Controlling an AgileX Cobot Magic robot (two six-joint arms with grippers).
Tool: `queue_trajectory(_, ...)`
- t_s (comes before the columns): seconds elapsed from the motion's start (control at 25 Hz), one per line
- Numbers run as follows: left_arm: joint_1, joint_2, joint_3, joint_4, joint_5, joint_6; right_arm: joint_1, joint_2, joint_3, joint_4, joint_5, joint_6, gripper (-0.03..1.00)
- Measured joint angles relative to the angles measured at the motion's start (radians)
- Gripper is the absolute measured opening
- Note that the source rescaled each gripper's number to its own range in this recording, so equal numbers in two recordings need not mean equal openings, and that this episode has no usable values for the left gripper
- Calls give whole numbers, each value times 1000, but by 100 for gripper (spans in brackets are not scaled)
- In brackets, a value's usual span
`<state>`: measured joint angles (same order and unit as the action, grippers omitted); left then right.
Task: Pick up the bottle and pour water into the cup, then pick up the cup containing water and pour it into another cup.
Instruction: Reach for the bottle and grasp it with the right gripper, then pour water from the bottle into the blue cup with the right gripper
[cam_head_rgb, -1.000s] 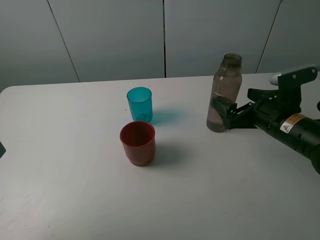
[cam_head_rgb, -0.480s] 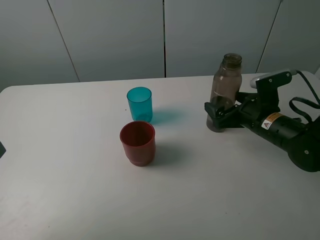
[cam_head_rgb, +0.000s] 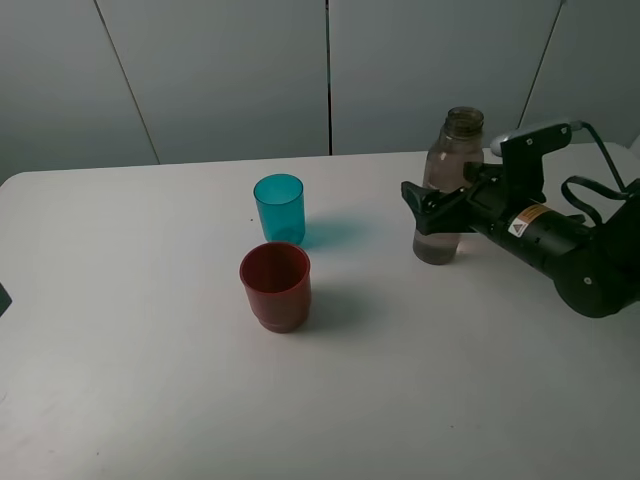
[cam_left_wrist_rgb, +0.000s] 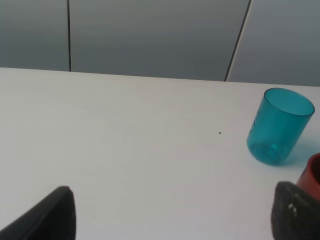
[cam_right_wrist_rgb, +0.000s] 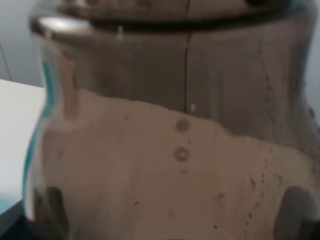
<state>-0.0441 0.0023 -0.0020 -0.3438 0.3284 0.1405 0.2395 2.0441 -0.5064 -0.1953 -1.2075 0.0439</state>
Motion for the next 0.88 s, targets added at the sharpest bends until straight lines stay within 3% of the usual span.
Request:
queue_trajectory(0.24, 0, 0, 0, 0, 0, 0, 6, 33, -39, -3, 0, 21, 100)
queue_trajectory(0.28, 0, 0, 0, 0, 0, 0, 6, 33, -42, -5, 0, 21, 91)
queue_trajectory(0.32, 0, 0, 0, 0, 0, 0, 6, 33, -43, -7, 0, 21, 72)
queue_trajectory(0.36, 0, 0, 0, 0, 0, 0, 8, 33, -43, -10, 0, 17, 32)
queue_trajectory(0.4, 0, 0, 0, 0, 0, 0, 8, 34, -43, -7, 0, 19, 0)
queue_trajectory(0.88, 0, 0, 0, 0, 0, 0, 8, 36, -46, -26, 2, 15, 2)
